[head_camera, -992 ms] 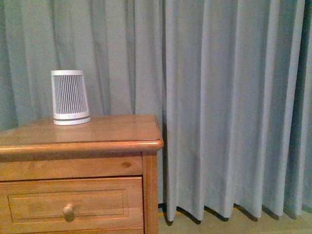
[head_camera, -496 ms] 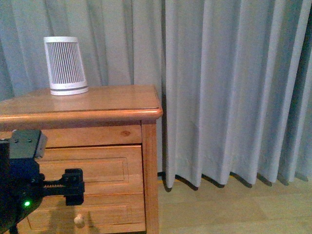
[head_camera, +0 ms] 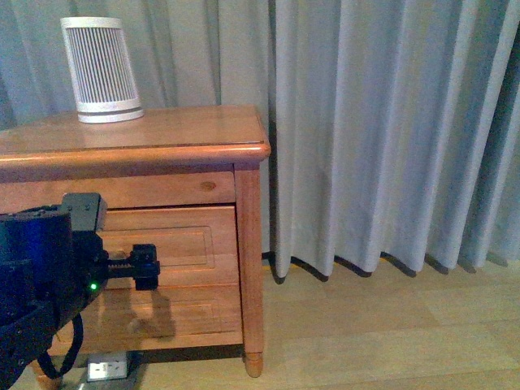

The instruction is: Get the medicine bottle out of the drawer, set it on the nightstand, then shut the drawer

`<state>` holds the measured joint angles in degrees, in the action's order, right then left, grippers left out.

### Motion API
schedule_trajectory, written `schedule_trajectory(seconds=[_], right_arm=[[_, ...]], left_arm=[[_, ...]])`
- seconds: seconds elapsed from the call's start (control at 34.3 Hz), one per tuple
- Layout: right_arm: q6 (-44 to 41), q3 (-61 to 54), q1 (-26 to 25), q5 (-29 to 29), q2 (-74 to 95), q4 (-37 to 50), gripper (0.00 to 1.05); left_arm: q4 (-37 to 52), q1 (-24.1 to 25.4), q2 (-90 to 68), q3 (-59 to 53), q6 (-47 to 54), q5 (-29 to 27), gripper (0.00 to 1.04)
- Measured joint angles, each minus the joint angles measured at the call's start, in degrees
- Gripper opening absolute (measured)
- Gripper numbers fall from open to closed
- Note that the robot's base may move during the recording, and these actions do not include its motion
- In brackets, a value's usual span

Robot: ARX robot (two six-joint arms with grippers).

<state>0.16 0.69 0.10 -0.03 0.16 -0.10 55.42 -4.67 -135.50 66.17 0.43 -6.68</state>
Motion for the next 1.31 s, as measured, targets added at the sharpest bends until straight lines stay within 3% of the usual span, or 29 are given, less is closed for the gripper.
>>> schedule_trajectory(seconds=[0.55, 0.61, 0.7, 0.93, 1.31], right_arm=[[0.0, 0.0, 0.0, 0.0, 0.0, 0.0, 0.98], [0.0, 0.0, 0.0, 0.02, 0.0, 0.0, 0.98], [0.0, 0.0, 0.0, 0.0, 0.0, 0.0, 0.98], [0.0, 0.0, 0.0, 0.0, 0.0, 0.0, 0.98], [0.0, 0.0, 0.0, 0.0, 0.0, 0.0, 0.98]], left_arm=[[0.46, 0.94, -7.21, 8.31, 0.85, 1.33, 0.95], [0.46, 1.07, -7.5, 8.79, 0.96, 1.33, 0.89], [0.22, 1.31, -8.35, 9.51, 1.64, 1.9, 0.68], [0.17, 1.66, -9.16, 10.01, 2.01, 1.97, 0.27], [2.89, 2.21, -9.03, 8.41, 3.91, 3.32, 0.25]])
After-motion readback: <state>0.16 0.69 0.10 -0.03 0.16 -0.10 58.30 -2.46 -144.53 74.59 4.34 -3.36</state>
